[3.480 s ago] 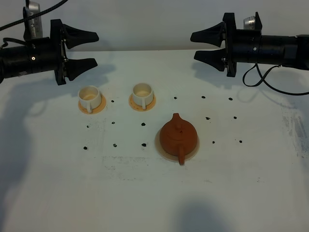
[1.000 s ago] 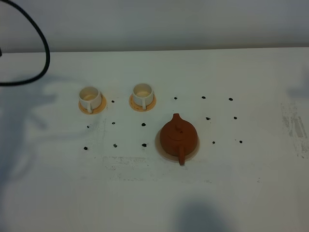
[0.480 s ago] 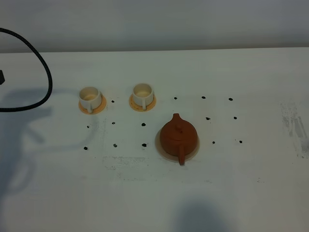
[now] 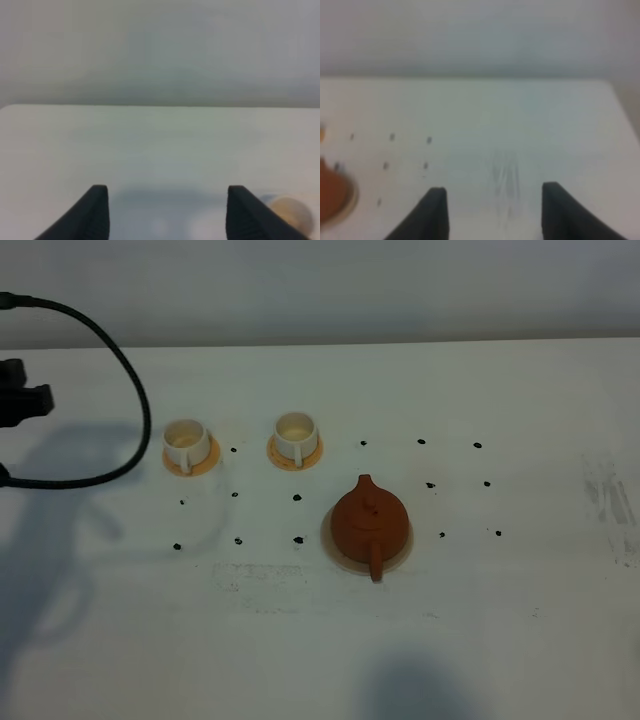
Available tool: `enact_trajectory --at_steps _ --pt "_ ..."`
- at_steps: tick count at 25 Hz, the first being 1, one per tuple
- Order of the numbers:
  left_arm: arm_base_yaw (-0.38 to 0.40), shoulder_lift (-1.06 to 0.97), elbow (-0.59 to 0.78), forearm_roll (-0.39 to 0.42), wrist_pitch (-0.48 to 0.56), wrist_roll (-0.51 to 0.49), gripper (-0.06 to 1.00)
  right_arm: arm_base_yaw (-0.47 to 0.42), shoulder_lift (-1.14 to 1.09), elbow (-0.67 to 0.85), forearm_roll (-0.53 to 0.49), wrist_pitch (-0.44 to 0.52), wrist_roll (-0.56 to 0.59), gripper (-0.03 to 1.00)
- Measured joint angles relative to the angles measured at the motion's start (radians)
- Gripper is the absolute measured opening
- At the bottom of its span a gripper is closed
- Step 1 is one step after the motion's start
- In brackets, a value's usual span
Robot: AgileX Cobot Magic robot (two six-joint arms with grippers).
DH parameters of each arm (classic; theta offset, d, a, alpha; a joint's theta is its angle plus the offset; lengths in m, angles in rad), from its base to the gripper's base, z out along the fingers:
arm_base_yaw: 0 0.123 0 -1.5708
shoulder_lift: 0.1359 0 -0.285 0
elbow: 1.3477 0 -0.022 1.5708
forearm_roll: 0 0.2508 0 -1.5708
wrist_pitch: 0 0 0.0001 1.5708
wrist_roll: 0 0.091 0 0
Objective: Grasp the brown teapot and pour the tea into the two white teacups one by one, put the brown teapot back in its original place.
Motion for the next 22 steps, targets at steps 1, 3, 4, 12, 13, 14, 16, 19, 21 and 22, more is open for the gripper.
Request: enact_trajectory --at_steps 1,3,4,12,13,14,16,19,21,22 --pt "-0.014 0.0 0.0 0.0 0.003 0.0 0.5 0.0 -0.028 0.021 0.002 0.026 0.0 0.44" --pt "-0.036 0.0 0.0 0.0 0.017 0.002 0.5 0.0 -0.084 0.064 0.005 0.064 0.003 0.44" --pt "-0.047 0.0 0.0 0.0 0.025 0.002 0.5 0.0 -0.117 0.086 0.006 0.08 0.003 0.44" --pt "-0.064 0.0 -0.005 0.0 0.098 0.005 0.5 0.0 -0.25 0.139 0.006 0.093 0.027 0.44" --pt "-0.064 -0.001 -0.015 0.0 0.13 0.007 0.5 0.0 -0.239 0.139 0.006 0.085 0.027 0.44" --pt "-0.064 -0.005 -0.029 0.0 0.173 0.009 0.5 0.0 -0.223 0.139 0.006 0.07 0.027 0.44" --pt "-0.064 -0.034 -0.054 0.0 0.252 0.01 0.5 0.0 -0.184 0.139 0.009 0.029 0.027 0.44" --pt "-0.064 -0.126 -0.067 -0.001 0.31 0.002 0.5 0.0 -0.118 0.139 0.018 -0.031 0.013 0.44" --pt "-0.064 -0.212 -0.067 0.0 0.33 -0.017 0.49 0.0 -0.084 0.139 0.03 -0.072 -0.003 0.44" --pt "-0.064 -0.251 -0.067 0.0 0.342 -0.023 0.49 0.0 -0.066 0.139 0.041 -0.095 -0.01 0.44"
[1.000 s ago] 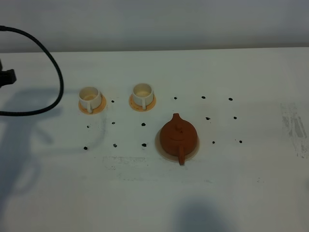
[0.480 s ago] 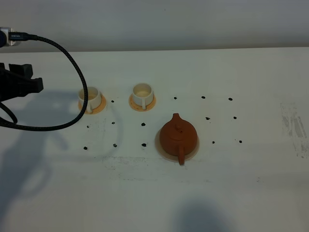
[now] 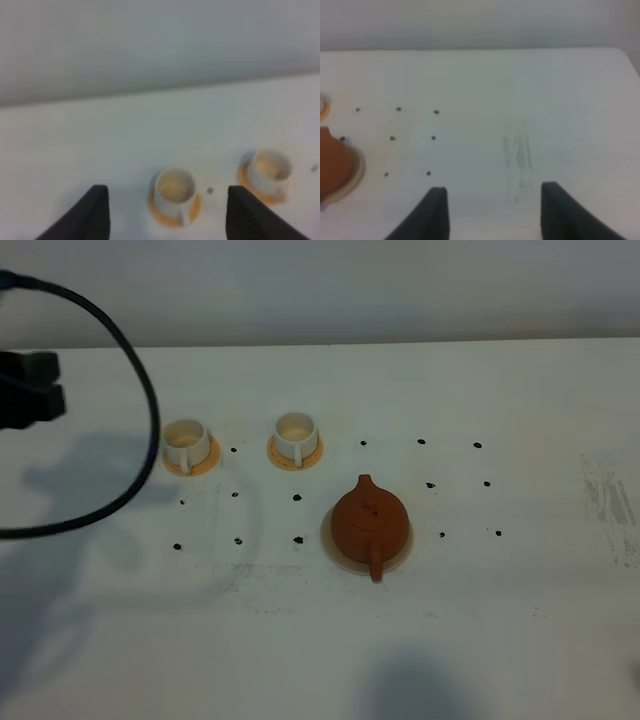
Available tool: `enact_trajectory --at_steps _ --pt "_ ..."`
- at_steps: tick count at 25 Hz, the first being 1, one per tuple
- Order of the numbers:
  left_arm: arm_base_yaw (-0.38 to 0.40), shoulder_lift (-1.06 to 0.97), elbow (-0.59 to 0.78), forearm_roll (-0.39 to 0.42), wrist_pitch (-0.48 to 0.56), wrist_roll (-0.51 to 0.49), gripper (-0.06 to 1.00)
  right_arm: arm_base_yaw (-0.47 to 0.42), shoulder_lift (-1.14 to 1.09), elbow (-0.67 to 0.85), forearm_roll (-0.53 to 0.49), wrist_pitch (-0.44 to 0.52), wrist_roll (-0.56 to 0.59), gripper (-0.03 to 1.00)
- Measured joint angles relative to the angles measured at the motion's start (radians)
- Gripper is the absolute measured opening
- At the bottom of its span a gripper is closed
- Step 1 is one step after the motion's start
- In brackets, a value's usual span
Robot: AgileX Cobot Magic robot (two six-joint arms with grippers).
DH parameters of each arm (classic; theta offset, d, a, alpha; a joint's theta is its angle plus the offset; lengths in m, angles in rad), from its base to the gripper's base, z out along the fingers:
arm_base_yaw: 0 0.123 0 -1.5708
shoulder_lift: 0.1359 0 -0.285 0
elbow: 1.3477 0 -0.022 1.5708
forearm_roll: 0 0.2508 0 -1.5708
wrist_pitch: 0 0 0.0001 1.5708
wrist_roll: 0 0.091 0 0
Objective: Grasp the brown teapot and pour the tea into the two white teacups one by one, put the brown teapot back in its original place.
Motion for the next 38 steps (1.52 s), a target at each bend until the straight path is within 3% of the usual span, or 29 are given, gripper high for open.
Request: enact_trajectory --at_steps 2,6,15,21,31,38 --pt "0.0 -0.094 0.01 0.0 0.028 -0.014 0.46 0.0 0.033 0.0 0.017 -0.036 -0.017 0.44" --pt "0.0 -0.231 0.014 0.044 0.18 -0.081 0.39 0.0 0.104 0.0 0.062 -0.09 -0.046 0.44" --pt "0.0 -0.453 0.016 0.359 0.607 -0.405 0.32 0.0 0.276 0.001 0.288 -0.184 -0.187 0.44" --pt "0.0 -0.638 0.017 0.386 0.774 -0.448 0.32 0.0 0.371 0.001 0.432 -0.219 -0.313 0.44" --pt "0.0 -0.939 0.188 0.391 0.854 -0.504 0.32 0.0 0.377 0.001 0.46 -0.224 -0.357 0.41" --pt "0.0 -1.029 0.309 0.404 0.913 -0.499 0.32 0.0 0.377 0.032 0.465 -0.239 -0.372 0.41"
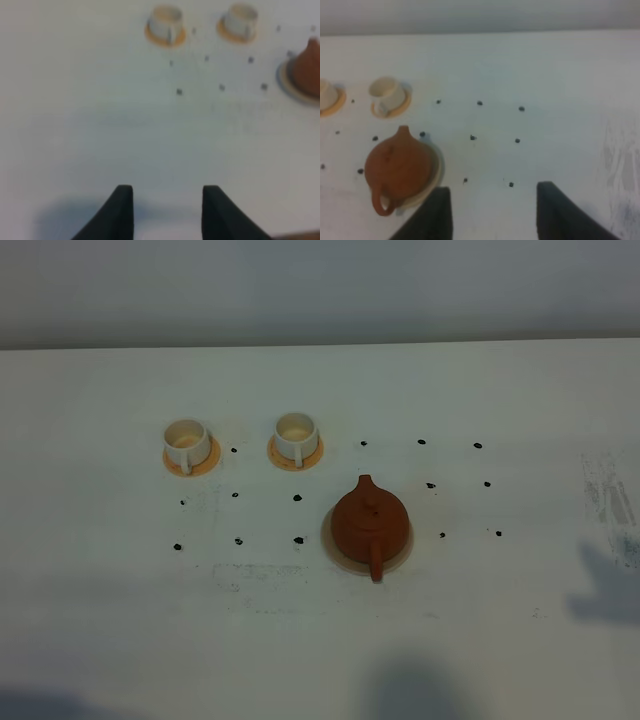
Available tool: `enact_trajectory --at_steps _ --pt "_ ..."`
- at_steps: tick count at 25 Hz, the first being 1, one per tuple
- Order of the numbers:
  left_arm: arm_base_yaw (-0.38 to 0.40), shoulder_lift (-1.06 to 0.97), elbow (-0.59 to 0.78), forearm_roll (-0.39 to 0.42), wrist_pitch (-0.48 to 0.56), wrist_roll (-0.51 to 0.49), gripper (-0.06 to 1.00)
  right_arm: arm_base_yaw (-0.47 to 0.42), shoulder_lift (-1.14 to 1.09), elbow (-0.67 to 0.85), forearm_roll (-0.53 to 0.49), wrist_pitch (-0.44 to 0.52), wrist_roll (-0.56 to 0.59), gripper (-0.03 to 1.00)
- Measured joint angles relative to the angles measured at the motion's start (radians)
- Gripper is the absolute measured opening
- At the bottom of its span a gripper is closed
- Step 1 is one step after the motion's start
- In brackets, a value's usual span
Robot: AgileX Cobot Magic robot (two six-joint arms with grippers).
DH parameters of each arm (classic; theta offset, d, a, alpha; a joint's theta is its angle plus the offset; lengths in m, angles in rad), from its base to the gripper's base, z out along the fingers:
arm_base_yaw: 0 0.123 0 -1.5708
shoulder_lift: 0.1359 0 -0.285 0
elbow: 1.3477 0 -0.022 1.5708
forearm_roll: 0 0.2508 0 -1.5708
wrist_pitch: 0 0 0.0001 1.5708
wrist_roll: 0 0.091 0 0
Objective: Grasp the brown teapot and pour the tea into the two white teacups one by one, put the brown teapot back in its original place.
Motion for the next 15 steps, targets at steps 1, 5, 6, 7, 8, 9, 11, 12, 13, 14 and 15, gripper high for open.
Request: enact_trajectory --at_steps 1,5,6,7,8,9,11,12,13,14,15 --pt "0.0 -0.002 0.008 0.013 0.012 0.0 0.32 0.0 0.0 0.002 0.0 -0.001 -0.004 0.41" --pt "0.0 -0.003 0.015 0.033 0.019 -0.001 0.32 0.0 0.0 0.002 0.001 -0.004 -0.01 0.41" --pt "0.0 -0.003 0.015 0.033 0.019 -0.001 0.32 0.0 0.0 0.002 0.002 -0.004 -0.01 0.41" --pt "0.0 -0.004 0.015 0.033 0.019 -0.001 0.32 0.0 0.0 0.002 0.006 -0.003 -0.01 0.41" --pt "0.0 -0.004 0.015 0.033 0.019 -0.001 0.32 0.0 0.0 0.002 0.015 -0.002 -0.01 0.41" --pt "0.0 -0.004 0.015 0.033 0.019 -0.001 0.32 0.0 0.0 0.002 0.029 -0.002 -0.01 0.41" --pt "0.0 -0.004 0.015 0.034 0.019 -0.001 0.32 0.0 0.005 0.002 0.048 -0.003 -0.011 0.41" --pt "0.004 -0.004 0.015 0.034 0.019 -0.001 0.32 0.0 0.011 0.002 0.055 -0.003 -0.011 0.41" --pt "0.016 -0.004 0.015 0.034 0.019 -0.001 0.32 0.001 0.018 0.003 0.059 -0.003 -0.01 0.41" --pt "0.034 -0.004 0.015 0.034 0.019 -0.001 0.32 0.006 0.027 0.003 0.06 -0.003 -0.01 0.41" --pt "0.054 -0.004 0.015 0.035 0.019 -0.001 0.32 0.015 0.038 0.003 0.061 -0.003 -0.01 0.41"
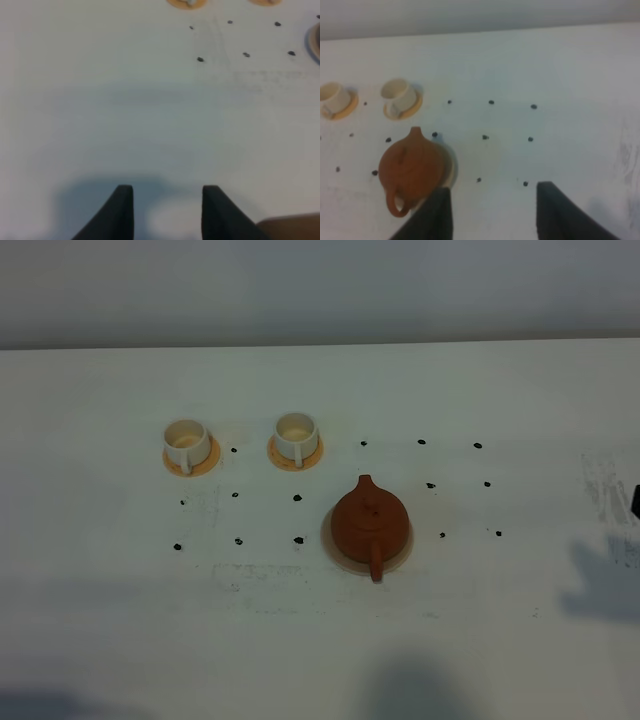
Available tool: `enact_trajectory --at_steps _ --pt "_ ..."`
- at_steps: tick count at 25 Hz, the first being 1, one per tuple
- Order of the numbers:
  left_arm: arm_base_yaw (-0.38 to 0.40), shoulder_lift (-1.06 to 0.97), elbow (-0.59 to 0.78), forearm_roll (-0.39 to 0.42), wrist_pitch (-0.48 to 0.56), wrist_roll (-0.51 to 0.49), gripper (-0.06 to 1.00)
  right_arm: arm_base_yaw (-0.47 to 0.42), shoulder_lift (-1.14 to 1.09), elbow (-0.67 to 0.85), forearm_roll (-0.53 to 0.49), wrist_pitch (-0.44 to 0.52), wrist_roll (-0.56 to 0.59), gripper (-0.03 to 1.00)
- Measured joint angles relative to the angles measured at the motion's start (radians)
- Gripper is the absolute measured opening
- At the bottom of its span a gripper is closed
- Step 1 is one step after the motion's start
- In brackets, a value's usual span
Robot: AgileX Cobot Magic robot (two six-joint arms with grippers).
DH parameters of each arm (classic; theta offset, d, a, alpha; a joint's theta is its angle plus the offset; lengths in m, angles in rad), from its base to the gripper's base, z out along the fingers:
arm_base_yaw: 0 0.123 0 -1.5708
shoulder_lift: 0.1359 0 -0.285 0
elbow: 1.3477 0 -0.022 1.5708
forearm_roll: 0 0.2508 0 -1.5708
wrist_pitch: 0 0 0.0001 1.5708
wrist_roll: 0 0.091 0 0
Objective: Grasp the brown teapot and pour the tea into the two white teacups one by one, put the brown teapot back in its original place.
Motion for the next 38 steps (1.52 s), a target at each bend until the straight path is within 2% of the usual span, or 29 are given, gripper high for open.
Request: enact_trajectory --at_steps 3,6,23,29,35,38 --pt "0.066 -0.001 0.0 0.0 0.0 0.0 0.32 0.032 0.026 0.0 0.001 0.0 0.0 0.41" --pt "0.088 -0.031 0.0 0.001 0.001 0.0 0.32 0.047 0.042 0.0 0.001 0.011 0.0 0.41" --pt "0.095 -0.052 0.0 0.0 0.003 0.0 0.32 0.049 0.092 0.0 0.034 0.027 0.0 0.41" --pt "0.095 -0.052 0.0 0.0 0.003 0.0 0.32 0.049 0.237 0.0 0.043 0.056 -0.003 0.4" --pt "0.095 -0.052 0.0 0.0 0.003 0.0 0.32 0.054 0.409 0.0 0.057 0.014 -0.003 0.37" --pt "0.095 -0.052 0.0 0.0 0.003 0.0 0.32 0.105 0.479 -0.019 0.022 -0.033 0.025 0.37"
